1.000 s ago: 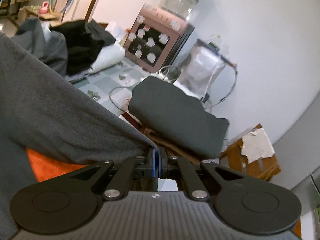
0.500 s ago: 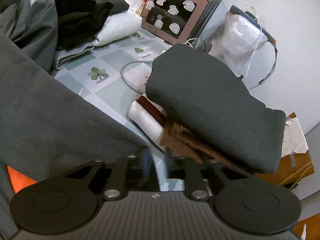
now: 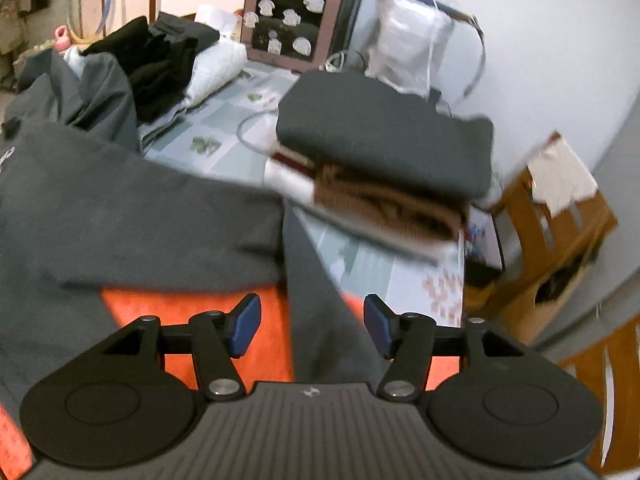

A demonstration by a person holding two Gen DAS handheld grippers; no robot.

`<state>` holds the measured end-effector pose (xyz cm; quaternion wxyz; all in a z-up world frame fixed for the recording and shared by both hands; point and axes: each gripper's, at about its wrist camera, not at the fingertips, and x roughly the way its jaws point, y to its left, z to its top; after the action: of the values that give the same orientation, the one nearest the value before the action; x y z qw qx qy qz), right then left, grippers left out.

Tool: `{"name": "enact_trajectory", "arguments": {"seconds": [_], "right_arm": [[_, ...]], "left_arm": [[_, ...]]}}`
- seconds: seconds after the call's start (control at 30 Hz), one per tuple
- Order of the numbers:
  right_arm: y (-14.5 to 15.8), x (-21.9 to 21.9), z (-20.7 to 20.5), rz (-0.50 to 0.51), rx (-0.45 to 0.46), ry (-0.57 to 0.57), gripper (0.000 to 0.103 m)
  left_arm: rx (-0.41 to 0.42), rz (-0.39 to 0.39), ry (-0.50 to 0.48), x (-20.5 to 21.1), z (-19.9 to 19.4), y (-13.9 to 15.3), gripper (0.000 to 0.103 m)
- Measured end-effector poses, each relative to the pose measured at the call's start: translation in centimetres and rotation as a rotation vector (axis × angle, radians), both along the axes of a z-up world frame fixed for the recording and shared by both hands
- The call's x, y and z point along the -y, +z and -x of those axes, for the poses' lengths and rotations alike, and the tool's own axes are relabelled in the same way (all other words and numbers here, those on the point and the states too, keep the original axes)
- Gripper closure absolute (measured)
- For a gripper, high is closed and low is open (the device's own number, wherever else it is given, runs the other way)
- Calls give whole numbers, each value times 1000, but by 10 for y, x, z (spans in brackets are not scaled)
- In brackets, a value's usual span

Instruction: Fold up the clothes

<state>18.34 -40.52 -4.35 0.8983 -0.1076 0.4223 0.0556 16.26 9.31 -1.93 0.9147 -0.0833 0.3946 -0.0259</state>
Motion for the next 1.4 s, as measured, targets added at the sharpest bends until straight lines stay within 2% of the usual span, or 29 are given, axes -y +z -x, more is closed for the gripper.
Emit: {"name": "enact_trajectory", "arguments": {"seconds": [0.2, 0.27, 0.33, 0.47, 0.63, 0.73, 0.9, 1.03, 1.1, 1.2, 1.23, 1.27, 1.3, 1.33, 1.37, 1.4], "right_arm": [[-10, -4, 63, -35, -36, -64, 34], [-14, -9, 81, -46, -47, -85, 33], [-19, -16, 101, -63, -60, -106, 32], [-36, -34, 138, -114, -98, -164, 32], [-60, -57, 177, -203, -154, -251, 32], [-71, -72, 194, -259, -174, -296, 32], [-87, -87, 212, -409, -189, -396, 32], [-96, -101, 213, -465, -181, -436, 32], [-100, -110, 209, -454, -180, -445, 44], [-102, -117, 207, -428, -167, -465, 49], [-102, -117, 208, -421, -160, -474, 52], [-102, -118, 208, -413, -152, -483, 59], [-102, -118, 209, -406, -144, -492, 75], [-102, -117, 210, -415, -140, -494, 94], [-101, -115, 210, -425, -136, -491, 99], [-99, -113, 211, -427, -130, -487, 99]], "left_arm": [[-40, 17, 39, -14, 43, -14, 43], [-53, 23, 54, -17, 57, -21, 36], [-72, 37, 73, -21, 70, -31, 34], [-142, 69, 97, -27, 93, -57, 34], [-191, 96, 85, -30, 111, -82, 34], [-208, 164, 94, -34, 115, -93, 34], [-218, 327, 117, -40, 117, -110, 34], [-205, 384, 110, -35, 114, -117, 33], [-220, 402, 123, -32, 111, -121, 34], [-212, 436, 159, -27, 108, -125, 35], [-208, 451, 170, -25, 107, -126, 41], [-205, 462, 180, -24, 106, -128, 56], [-203, 471, 188, -22, 104, -129, 66], [-203, 473, 191, -21, 103, -129, 87], [-200, 468, 189, -20, 102, -128, 94], [-188, 463, 191, -21, 102, -124, 94]]}}
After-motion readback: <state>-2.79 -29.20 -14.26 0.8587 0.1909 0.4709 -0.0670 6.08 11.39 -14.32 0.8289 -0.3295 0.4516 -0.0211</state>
